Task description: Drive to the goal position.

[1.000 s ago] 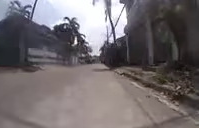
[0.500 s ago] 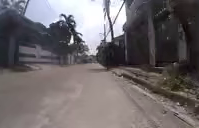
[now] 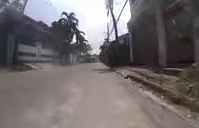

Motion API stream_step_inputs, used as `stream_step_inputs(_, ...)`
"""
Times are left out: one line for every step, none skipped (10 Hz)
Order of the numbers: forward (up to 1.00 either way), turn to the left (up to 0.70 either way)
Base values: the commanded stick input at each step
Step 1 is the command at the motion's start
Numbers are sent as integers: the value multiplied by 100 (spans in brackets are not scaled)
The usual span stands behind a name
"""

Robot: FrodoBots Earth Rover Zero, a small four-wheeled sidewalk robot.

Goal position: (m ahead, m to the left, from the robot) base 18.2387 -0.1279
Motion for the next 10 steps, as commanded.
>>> stream_step_inputs(100,-30)
stream_step_inputs(100,-8)
stream_step_inputs(100,0)
stream_step_inputs(100,0)
stream_step_inputs(100,0)
stream_step_inputs(100,0)
stream_step_inputs(100,0)
stream_step_inputs(100,0)
stream_step_inputs(100,0)
stream_step_inputs(100,0)
